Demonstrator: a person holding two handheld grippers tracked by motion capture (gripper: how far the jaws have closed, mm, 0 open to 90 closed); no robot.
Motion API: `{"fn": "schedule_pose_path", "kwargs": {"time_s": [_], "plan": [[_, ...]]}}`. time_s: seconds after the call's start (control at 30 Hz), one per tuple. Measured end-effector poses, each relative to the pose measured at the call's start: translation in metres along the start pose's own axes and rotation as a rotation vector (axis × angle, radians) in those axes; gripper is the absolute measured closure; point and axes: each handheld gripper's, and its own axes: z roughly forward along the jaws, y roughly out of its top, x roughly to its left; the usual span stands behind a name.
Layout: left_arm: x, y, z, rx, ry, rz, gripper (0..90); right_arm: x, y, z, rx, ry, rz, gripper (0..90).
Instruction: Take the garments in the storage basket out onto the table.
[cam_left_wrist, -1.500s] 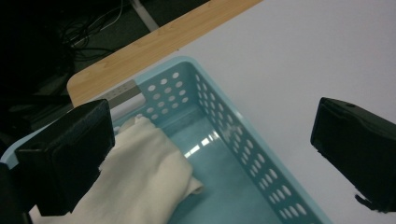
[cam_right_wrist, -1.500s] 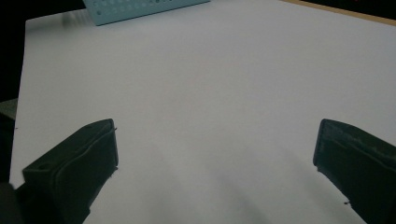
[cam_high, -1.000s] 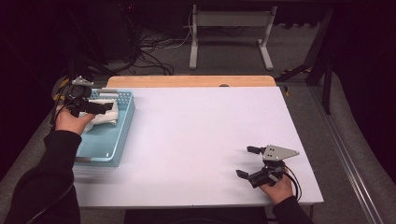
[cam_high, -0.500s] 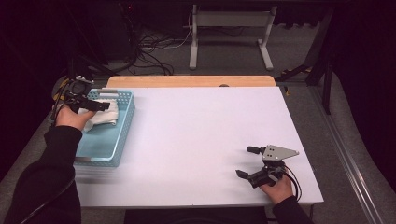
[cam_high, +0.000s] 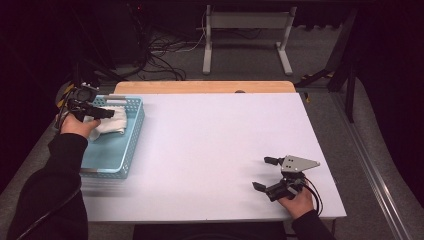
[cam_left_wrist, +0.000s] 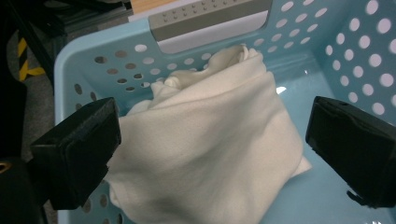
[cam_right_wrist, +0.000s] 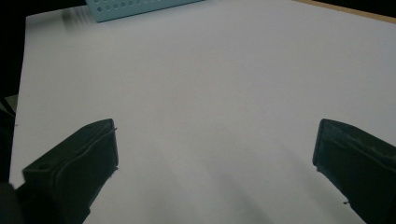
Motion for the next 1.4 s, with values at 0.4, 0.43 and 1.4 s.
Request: {"fn": "schedule_pose_path", "kwargs": {"time_s": [0.4, 0.43, 1.4], "plan": [[0.009, -0.005, 0.019, 0.019, -0.041, -0.055, 4.3, 0.000, 0.000, -0.001, -0.003, 0.006, 0.005, 0.8], [0.009, -0.005, 0.020, 0.024, -0.044, -0.054, 4.4, 0.000, 0.000, -0.001, -0.003, 0.006, 0.005, 0.8], [0.003, -0.014, 0.031, 0.159, 0.000, 0.014, 67.0, 0.000, 0.000, 0.000, -0.002, 0.002, 0.004, 0.8]]}}
